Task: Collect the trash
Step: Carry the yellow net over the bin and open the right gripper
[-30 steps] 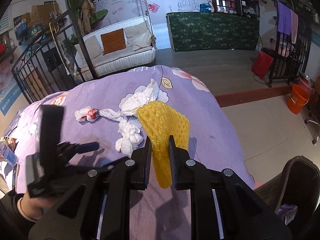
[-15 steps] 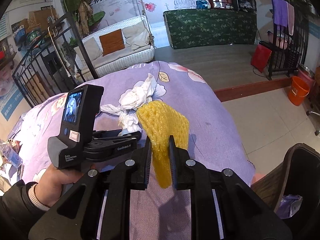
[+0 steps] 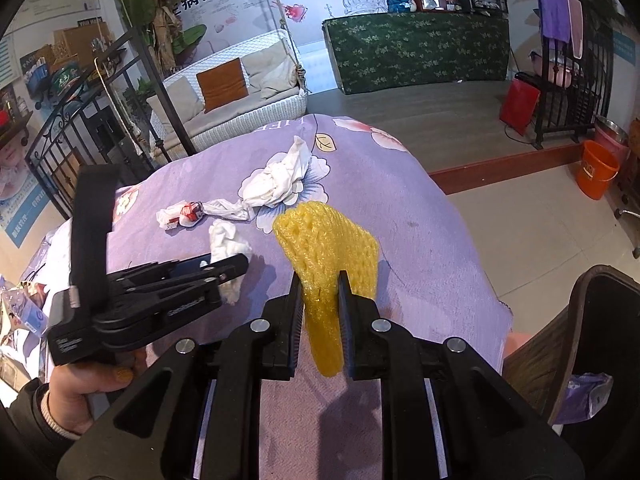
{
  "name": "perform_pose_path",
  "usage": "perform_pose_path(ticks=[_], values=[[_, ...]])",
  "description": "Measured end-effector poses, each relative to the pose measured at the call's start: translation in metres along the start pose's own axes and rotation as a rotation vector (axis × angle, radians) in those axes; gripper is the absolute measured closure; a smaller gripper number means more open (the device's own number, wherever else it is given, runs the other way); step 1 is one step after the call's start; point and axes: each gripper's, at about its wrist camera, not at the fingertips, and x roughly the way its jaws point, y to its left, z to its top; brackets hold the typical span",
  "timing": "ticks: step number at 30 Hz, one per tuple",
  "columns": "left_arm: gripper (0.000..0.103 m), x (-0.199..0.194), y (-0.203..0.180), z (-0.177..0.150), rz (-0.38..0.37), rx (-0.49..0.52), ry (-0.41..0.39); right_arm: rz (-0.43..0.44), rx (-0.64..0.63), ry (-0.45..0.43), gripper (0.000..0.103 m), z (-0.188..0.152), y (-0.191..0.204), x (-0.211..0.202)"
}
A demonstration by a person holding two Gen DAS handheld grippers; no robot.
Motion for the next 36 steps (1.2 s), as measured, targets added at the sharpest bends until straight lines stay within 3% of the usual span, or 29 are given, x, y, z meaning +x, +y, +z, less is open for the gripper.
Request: perform_pose_path(ticks=[21,27,36], values=[[0.068,-0.058,-0.051,-0.044,-0.082,0.053,-0.087,-0.030,0.042,-0.037,0.086,-0.030,-0.012,-0.043],[0.068,-0.062,-0.074,-0.052,-0.144,0.084,-0.085,-0.087,0.089,-0.058,0.086,-0.044,-0.039,-0.066],[0.068,-0.054,-0.117,-0.066,-0.247,0.163,-0.047,-0.237,0.189,-0.070,0.086,-0.069,-0.101,-0.100]])
